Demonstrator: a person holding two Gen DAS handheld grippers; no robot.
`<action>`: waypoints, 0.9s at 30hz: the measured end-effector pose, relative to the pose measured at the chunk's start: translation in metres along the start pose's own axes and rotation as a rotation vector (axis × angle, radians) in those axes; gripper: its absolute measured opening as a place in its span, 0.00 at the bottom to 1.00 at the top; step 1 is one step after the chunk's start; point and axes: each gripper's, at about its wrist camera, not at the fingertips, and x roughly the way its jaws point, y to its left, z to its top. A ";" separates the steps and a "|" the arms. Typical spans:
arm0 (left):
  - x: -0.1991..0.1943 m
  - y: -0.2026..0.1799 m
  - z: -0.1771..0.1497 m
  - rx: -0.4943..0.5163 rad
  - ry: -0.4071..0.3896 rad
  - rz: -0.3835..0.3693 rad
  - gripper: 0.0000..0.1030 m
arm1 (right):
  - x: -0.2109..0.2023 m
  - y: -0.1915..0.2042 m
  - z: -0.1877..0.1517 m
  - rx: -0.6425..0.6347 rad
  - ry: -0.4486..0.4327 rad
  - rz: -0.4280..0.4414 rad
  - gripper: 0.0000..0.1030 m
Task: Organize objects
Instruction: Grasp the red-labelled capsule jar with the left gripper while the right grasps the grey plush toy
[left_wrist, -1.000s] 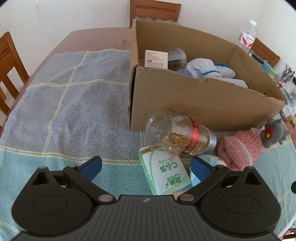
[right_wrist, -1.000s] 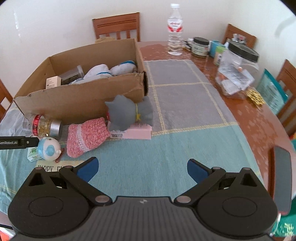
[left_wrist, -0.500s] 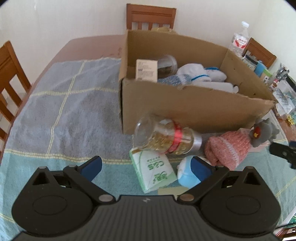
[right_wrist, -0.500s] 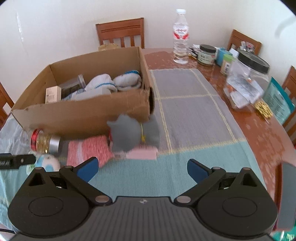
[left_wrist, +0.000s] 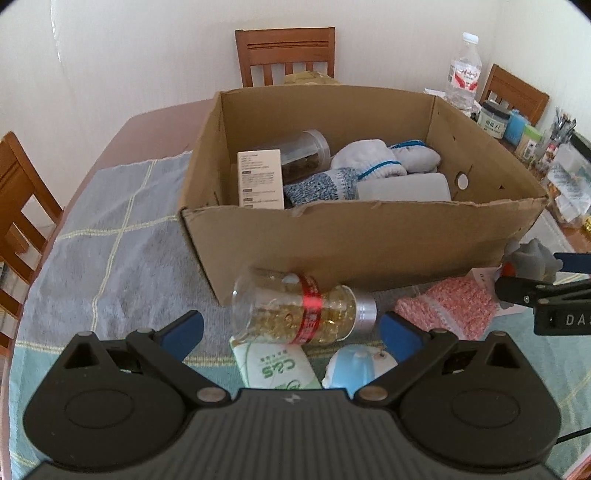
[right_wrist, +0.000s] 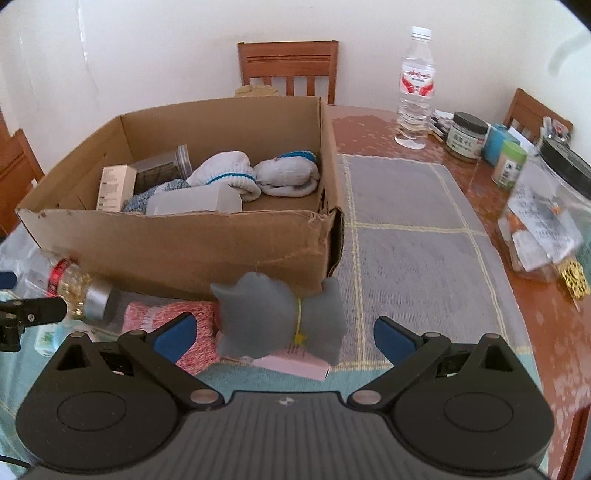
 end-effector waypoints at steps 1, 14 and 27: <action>0.001 -0.003 0.000 0.008 -0.001 0.009 0.99 | 0.002 0.000 0.001 -0.006 -0.001 0.001 1.00; 0.011 -0.036 0.001 0.135 -0.026 0.131 0.99 | 0.009 -0.004 0.001 -0.030 0.030 0.014 0.84; 0.028 -0.053 -0.003 0.179 0.004 0.237 0.99 | 0.010 -0.009 0.005 -0.027 0.048 0.067 0.77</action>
